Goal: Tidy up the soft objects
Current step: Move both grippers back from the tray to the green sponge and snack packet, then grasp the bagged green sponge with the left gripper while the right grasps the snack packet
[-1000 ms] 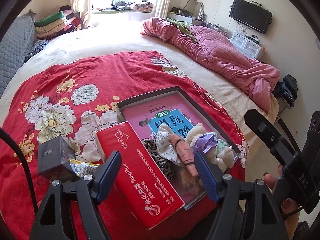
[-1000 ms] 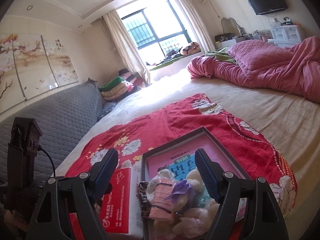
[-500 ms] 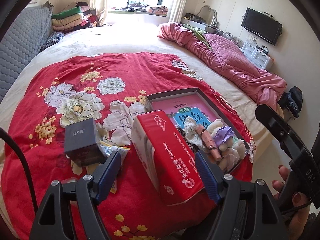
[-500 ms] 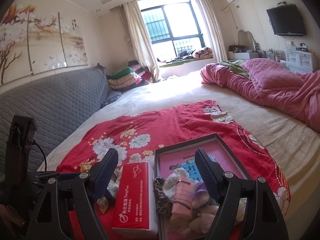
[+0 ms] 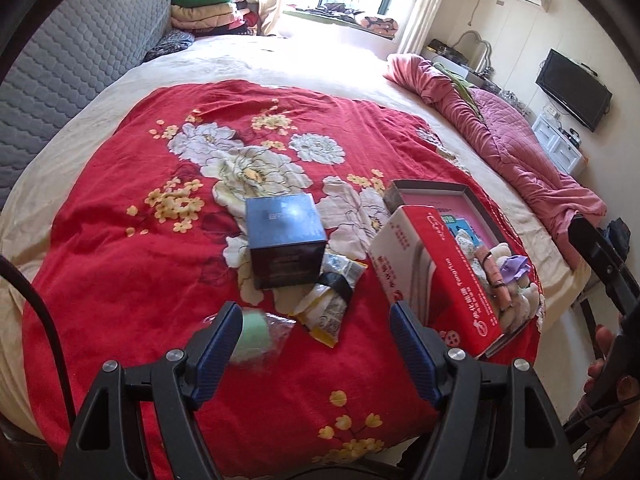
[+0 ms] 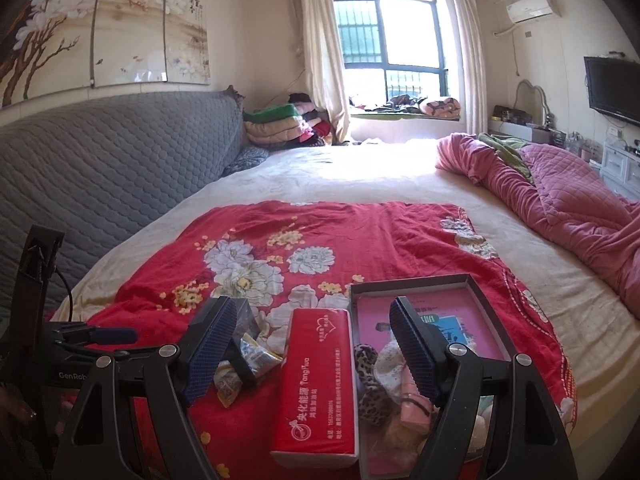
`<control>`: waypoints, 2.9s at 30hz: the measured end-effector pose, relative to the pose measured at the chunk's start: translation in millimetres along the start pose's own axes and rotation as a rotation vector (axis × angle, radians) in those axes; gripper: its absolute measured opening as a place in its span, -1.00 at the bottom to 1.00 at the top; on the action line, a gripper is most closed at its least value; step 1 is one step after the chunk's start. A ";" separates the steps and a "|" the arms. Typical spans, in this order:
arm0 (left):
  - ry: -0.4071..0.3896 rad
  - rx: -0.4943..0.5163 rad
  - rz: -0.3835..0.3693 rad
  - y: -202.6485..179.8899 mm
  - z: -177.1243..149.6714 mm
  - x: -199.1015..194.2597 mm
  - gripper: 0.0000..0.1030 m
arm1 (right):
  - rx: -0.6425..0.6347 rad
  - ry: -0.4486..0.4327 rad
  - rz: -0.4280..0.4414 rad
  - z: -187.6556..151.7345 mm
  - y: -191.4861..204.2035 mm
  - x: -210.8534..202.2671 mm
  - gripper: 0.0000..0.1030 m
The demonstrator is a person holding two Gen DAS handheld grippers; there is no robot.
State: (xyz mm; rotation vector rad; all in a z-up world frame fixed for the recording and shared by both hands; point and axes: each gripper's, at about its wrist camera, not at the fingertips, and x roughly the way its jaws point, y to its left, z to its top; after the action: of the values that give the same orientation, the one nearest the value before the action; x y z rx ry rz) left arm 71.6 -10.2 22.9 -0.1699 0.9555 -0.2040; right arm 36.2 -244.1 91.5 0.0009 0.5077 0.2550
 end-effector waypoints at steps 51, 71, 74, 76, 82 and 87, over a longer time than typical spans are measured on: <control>0.188 -0.020 -0.025 82.0 -24.5 111.8 0.04 | 0.089 0.625 -0.189 -75.1 104.9 220.6 0.55; 0.186 -0.051 -0.091 86.2 -26.5 110.0 0.04 | 0.211 0.623 -0.270 -99.0 89.2 250.1 0.15; 0.182 -0.052 -0.089 85.3 -26.3 110.3 0.04 | 0.173 0.596 -0.280 -95.1 91.0 245.1 -0.13; 0.178 -0.052 -0.087 84.8 -26.6 109.8 0.02 | 0.140 0.582 -0.258 -94.3 93.4 237.8 -0.15; 0.153 -0.094 -0.101 90.6 -25.4 103.5 -0.12 | 0.060 0.506 -0.242 -83.7 94.0 204.3 -0.15; 0.098 -0.090 -0.091 87.0 -21.8 87.1 -0.12 | 0.061 0.439 -0.174 -67.6 87.6 179.3 -0.15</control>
State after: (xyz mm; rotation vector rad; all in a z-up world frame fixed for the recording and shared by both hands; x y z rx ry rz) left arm 111.0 51.3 -78.6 -0.2890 1.0563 -0.2547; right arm 133.6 -120.1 -48.2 -0.0405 0.9474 0.0671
